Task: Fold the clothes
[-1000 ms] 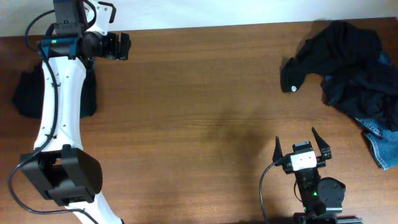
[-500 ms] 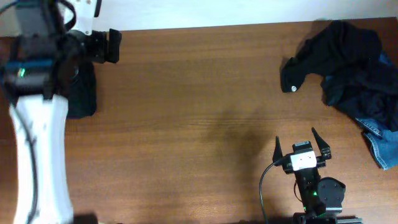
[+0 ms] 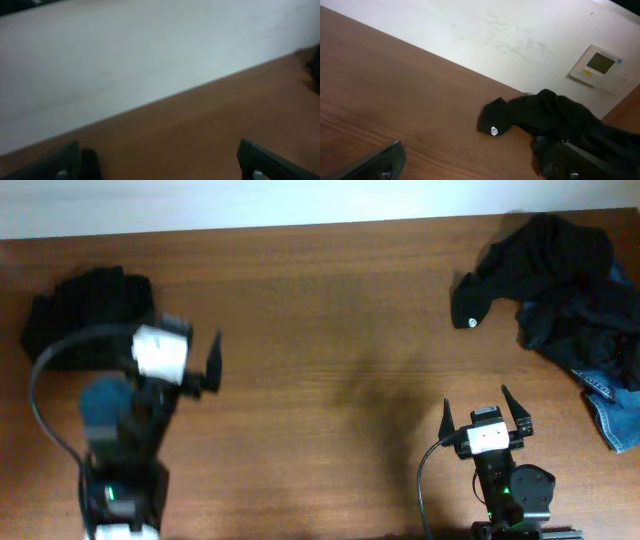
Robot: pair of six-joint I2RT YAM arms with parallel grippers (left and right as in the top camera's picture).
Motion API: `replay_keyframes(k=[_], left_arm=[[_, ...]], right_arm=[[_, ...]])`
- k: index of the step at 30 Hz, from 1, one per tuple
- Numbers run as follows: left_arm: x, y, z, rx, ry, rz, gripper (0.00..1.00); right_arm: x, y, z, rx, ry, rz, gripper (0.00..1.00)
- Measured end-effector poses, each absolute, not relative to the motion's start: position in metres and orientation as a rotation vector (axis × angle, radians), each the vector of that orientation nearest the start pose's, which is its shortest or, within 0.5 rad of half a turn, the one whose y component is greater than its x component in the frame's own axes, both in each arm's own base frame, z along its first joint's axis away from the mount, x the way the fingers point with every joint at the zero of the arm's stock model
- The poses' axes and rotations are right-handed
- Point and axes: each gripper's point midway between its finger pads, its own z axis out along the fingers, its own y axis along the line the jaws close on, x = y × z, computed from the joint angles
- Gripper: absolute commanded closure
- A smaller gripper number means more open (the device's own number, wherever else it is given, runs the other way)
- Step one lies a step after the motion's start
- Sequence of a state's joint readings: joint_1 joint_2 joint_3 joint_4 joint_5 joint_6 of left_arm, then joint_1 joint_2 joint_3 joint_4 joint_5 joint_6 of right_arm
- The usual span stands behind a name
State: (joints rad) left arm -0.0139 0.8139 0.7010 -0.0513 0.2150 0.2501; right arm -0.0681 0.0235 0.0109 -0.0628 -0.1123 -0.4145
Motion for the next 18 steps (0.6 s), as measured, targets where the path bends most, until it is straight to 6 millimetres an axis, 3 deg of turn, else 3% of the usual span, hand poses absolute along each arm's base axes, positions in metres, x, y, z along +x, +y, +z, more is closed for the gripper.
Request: replay_keyframes(k=[2, 8, 11, 18], left_arm=[[0.309, -0.043, 0.289, 0.388, 1.642, -0.013, 0.01], [0.26, -0.044, 0.235, 0.392, 1.572, -0.012, 0.01], [0.251, -0.044, 0.208, 0.371, 1.567, -0.03, 0.01], [0.248, -0.044, 0.194, 0.349, 1.514, -0.04, 0.01]], right_arm=[[0.247, 0.002, 0.158, -0.369, 1.612, -0.276, 0.01], [0.247, 0.002, 0.158, -0.369, 1.613, -0.275, 0.01], [0.247, 0.002, 0.158, -0.369, 1.613, -0.275, 0.01], [0.247, 0.002, 0.158, -0.369, 1.613, -0.275, 0.01]])
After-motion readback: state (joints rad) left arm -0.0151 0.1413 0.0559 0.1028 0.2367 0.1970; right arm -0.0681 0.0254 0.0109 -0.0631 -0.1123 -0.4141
